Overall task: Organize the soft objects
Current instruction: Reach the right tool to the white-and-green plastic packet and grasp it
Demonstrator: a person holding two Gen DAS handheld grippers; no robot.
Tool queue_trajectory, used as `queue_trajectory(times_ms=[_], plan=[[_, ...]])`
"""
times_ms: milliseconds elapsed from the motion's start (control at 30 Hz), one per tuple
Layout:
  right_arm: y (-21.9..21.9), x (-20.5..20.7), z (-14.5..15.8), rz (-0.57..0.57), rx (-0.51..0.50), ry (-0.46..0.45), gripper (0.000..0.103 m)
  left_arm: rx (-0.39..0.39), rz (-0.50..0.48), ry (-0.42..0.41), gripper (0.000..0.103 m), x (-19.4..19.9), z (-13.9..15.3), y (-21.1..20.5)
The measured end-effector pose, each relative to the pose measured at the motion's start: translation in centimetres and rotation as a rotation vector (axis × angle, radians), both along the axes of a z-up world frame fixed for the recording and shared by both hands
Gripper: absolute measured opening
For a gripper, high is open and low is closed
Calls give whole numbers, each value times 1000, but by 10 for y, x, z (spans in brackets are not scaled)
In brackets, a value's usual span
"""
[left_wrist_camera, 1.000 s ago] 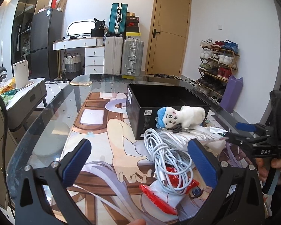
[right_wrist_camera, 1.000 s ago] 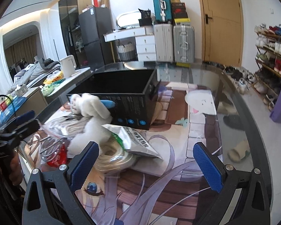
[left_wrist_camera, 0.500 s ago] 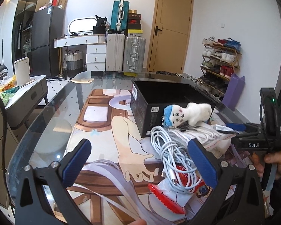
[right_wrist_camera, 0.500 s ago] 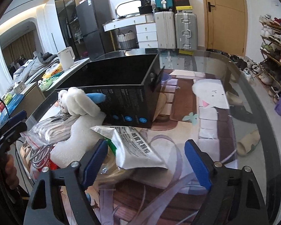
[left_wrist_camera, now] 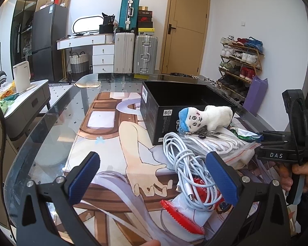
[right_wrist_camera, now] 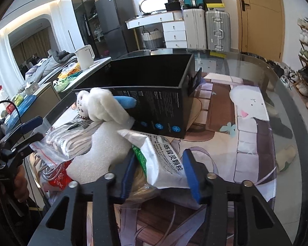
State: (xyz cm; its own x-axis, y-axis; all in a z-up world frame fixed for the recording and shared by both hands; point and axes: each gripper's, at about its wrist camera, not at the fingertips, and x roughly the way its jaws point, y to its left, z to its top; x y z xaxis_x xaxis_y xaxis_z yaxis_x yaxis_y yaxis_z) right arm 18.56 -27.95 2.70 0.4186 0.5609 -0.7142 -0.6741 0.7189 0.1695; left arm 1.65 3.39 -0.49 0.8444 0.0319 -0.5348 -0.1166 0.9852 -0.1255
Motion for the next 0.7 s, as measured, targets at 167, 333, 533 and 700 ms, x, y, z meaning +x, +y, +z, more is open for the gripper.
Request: queue_trajectory(times_ms=[167,333,533,700], plan=[[-7,-3,6,-14,28,-31,20,2,0,-3,103,0,0,0],[-17,-9,13,-38,60,-47,15,3,0,0,103,-2,1,0],[-27,-22,28,-44,95,-102,15,20,-9,21,103,-6,-1,0],[-32,-30,36,-44,109,-117,15,13,-48,35,103,-6,-1,-5]])
